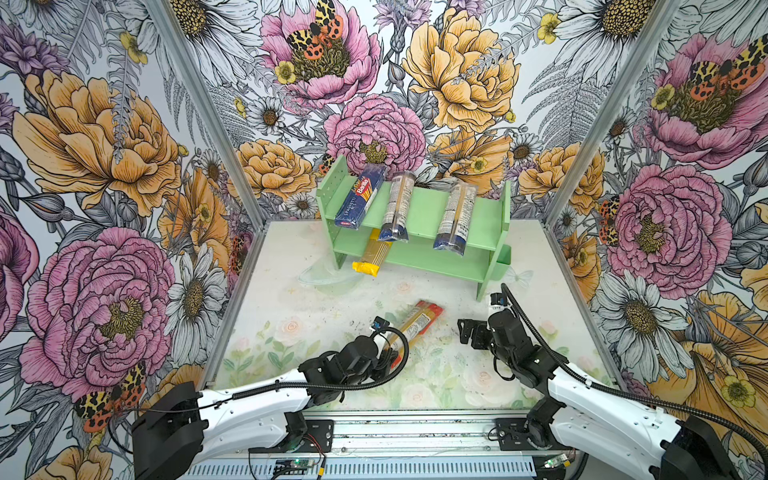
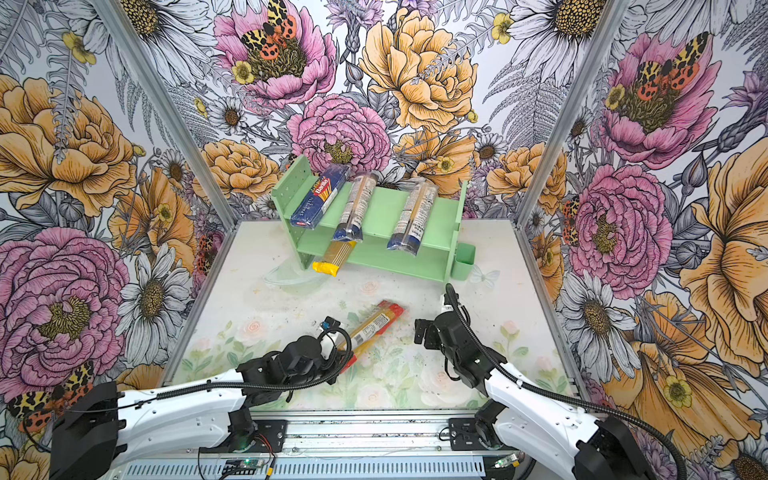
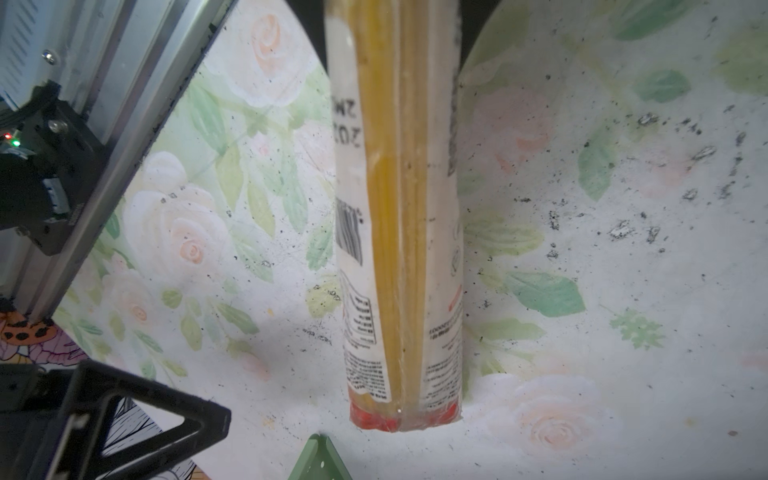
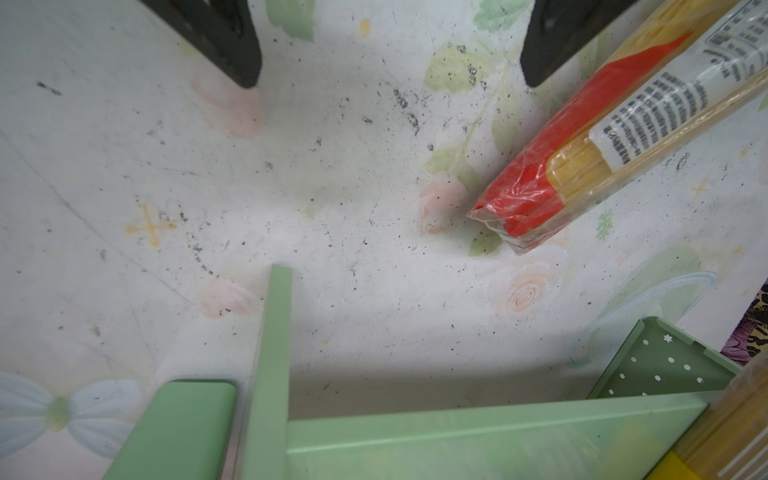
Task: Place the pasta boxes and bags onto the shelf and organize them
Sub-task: 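Open the right gripper and draw it back while the left gripper lifts the bag upright, then carry the upright red-topped bag toward the shelf's lower tier with the left gripper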
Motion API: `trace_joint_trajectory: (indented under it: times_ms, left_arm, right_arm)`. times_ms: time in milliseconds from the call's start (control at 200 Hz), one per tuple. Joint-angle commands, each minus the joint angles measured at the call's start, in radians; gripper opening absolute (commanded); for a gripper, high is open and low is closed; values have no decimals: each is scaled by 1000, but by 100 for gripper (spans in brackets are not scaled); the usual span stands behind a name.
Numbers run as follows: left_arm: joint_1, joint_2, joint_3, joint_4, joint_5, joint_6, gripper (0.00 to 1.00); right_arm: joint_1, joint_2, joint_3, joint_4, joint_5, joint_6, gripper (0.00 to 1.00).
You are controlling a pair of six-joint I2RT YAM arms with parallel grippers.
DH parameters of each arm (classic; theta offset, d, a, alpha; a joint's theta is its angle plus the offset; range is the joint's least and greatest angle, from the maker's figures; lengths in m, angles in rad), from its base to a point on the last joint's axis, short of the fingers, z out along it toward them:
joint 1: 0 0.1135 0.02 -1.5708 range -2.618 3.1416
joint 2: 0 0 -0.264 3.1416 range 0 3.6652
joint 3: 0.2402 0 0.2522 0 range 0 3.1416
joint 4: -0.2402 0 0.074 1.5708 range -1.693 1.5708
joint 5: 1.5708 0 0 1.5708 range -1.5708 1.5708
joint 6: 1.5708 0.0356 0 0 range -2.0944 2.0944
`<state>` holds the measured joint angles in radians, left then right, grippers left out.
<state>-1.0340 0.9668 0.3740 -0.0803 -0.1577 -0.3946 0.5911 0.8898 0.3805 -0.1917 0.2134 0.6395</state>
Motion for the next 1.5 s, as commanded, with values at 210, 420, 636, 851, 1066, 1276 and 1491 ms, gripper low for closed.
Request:
trace_joint_trajectory:
  times_ms: [210,420,636,851,1066,1276,1491]
  left_arm:
    - [0,-168,81,7,-111,12,0]
    - [1,-225,102,-6,-116,11,0]
    - [0,-244,137,-14,-84,13,0]
    - [1,-259,197,-72,-63,17,0]
    - [2,-302,199,-56,-110,10,0]
    - [2,-298,182,28,-179,-1,0]
    - [16,-249,180,133,-215,2,0]
  right_arm:
    - [-14,16,35,-9,-14,-20,100]
    - [-15,32,46,-9,-19,-21,99]
    - [-17,30,43,-9,-19,-20,100]
    - [-18,31,40,-9,-18,-20,100]
    - [-20,29,35,-9,-18,-20,99]
    - [-22,29,33,-9,-19,-20,99]
    - [-22,25,26,-9,-23,-13,99]
